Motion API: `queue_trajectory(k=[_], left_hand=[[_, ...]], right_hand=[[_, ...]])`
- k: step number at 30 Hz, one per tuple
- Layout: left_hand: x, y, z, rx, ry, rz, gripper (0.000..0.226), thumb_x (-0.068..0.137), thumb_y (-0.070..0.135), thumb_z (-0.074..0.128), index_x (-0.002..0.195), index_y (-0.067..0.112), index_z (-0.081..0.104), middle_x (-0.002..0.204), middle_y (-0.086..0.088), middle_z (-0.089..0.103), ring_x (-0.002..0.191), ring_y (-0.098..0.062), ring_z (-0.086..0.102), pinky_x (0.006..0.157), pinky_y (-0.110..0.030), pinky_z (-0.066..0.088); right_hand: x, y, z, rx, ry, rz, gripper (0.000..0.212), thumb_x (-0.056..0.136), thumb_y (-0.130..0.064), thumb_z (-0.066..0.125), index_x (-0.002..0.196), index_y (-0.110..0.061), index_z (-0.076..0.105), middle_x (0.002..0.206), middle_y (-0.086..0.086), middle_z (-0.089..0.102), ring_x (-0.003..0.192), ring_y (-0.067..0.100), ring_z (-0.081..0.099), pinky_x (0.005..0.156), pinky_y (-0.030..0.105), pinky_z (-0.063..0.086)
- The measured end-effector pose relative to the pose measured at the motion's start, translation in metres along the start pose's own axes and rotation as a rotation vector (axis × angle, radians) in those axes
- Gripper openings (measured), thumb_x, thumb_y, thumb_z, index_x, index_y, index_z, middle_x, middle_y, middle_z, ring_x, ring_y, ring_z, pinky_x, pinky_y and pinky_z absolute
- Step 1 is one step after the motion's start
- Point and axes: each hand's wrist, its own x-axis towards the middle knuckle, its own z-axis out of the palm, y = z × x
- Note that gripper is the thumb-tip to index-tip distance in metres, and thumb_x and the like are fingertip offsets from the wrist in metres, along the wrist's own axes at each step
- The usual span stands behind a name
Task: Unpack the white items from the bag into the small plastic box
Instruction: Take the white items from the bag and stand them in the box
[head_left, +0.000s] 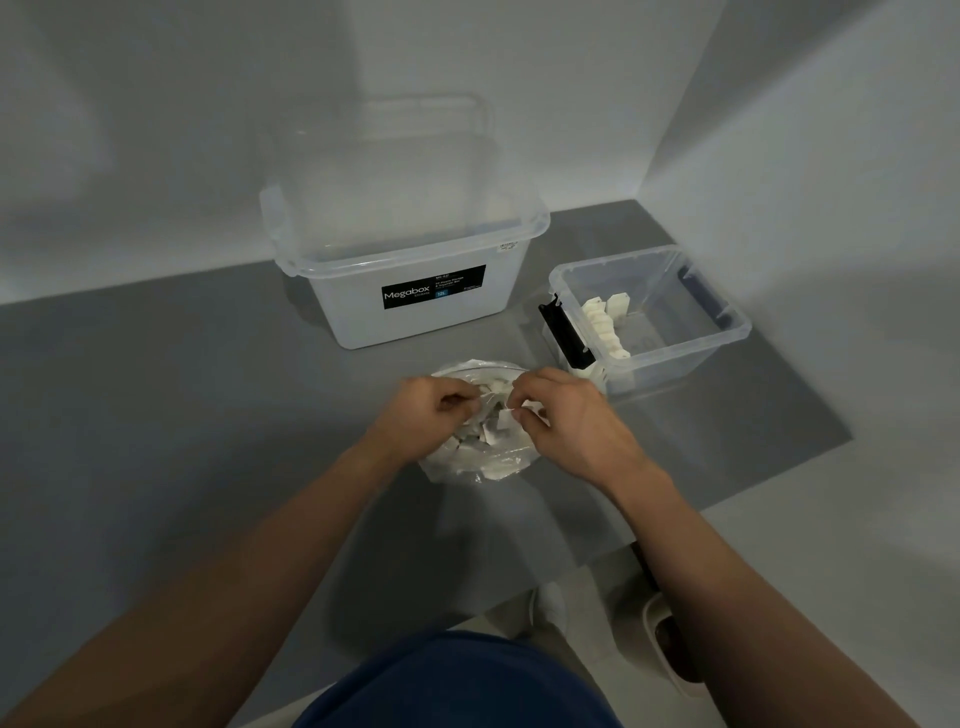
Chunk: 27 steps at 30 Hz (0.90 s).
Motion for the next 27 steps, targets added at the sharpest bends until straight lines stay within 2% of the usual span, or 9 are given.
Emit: queue_trajectory(k=[2,4,6,8,11,13,19,24,27], left_hand=[[-0.009,0.005,-0.007,-0.21,0.016,-0.09,0.014,0.089,0.02,0.072,0.101,0.017,0.077,0.078,0.012,0.073,0.069,0.003,0.065,0.07,-0.01,0.047],[-0.015,0.012,-0.013,-0.411,0.071,-0.157,0.014,0.088,0.017,0.073,0.101,0.012,0.076,0.079,-0.004,0.074,0.069,-0.009,0.068,0.068,-0.018,0.053],[-0.017,0.018,-0.019,-0.488,0.094,-0.161,0.017,0.089,0.014,0.072,0.104,0.008,0.075,0.086,-0.015,0.074,0.072,-0.015,0.067,0.069,-0.024,0.057],[-0.018,0.023,-0.025,-0.499,0.092,-0.144,0.019,0.089,0.015,0.072,0.107,0.008,0.075,0.09,-0.014,0.075,0.075,-0.016,0.068,0.074,-0.03,0.059],[-0.021,0.029,-0.035,-0.573,0.062,-0.158,0.031,0.087,0.019,0.075,0.118,0.016,0.069,0.1,-0.008,0.073,0.085,-0.017,0.072,0.076,-0.032,0.06],[-0.021,0.035,-0.041,-0.566,0.096,-0.137,0.037,0.086,0.024,0.076,0.121,0.023,0.067,0.102,-0.001,0.072,0.09,-0.017,0.072,0.074,-0.034,0.061],[-0.011,0.042,-0.049,-0.48,0.145,-0.103,0.01,0.089,0.018,0.073,0.095,0.012,0.077,0.092,-0.003,0.075,0.086,-0.026,0.072,0.08,-0.041,0.061],[-0.003,0.044,-0.041,-0.446,0.305,-0.086,0.004,0.087,0.015,0.074,0.088,0.017,0.077,0.088,0.003,0.076,0.08,-0.013,0.072,0.078,-0.033,0.06],[0.003,0.04,-0.033,-0.373,0.332,-0.075,0.005,0.086,0.016,0.075,0.088,0.021,0.076,0.089,0.006,0.075,0.08,-0.007,0.071,0.079,-0.028,0.058]], right_hand=[[0.003,-0.002,-0.001,0.039,-0.04,0.003,0.007,0.091,-0.017,0.07,0.097,-0.02,0.074,0.126,-0.005,0.065,0.104,0.013,0.065,0.087,0.035,0.056],[0.007,-0.006,-0.001,0.11,-0.064,0.009,0.007,0.091,-0.018,0.072,0.097,-0.02,0.076,0.134,-0.004,0.063,0.105,0.012,0.066,0.09,0.032,0.056],[0.011,-0.012,0.001,0.182,-0.061,-0.01,0.008,0.089,-0.018,0.074,0.095,-0.021,0.076,0.122,-0.008,0.068,0.1,0.009,0.068,0.088,0.033,0.058],[0.016,-0.018,0.003,0.209,-0.055,-0.032,0.007,0.088,-0.02,0.074,0.094,-0.024,0.076,0.103,-0.013,0.071,0.091,0.005,0.068,0.085,0.034,0.058],[0.024,-0.02,0.004,0.191,-0.035,-0.046,0.007,0.089,-0.026,0.071,0.094,-0.028,0.075,0.093,-0.014,0.07,0.085,0.005,0.066,0.081,0.038,0.058],[0.026,-0.02,0.003,0.184,-0.035,-0.061,0.007,0.089,-0.027,0.07,0.095,-0.028,0.074,0.093,-0.014,0.069,0.086,0.006,0.067,0.08,0.039,0.058],[0.029,-0.018,-0.002,0.168,-0.051,-0.125,0.008,0.09,-0.022,0.072,0.096,-0.022,0.076,0.092,-0.011,0.069,0.084,0.007,0.067,0.082,0.037,0.057],[0.027,-0.01,-0.018,0.182,-0.003,-0.123,0.008,0.089,-0.02,0.074,0.096,-0.02,0.078,0.103,-0.011,0.068,0.089,0.004,0.065,0.081,0.021,0.054],[0.025,-0.001,-0.038,0.198,0.026,-0.081,0.007,0.089,-0.018,0.074,0.094,-0.021,0.078,0.091,-0.014,0.07,0.084,0.002,0.064,0.077,0.015,0.049]])
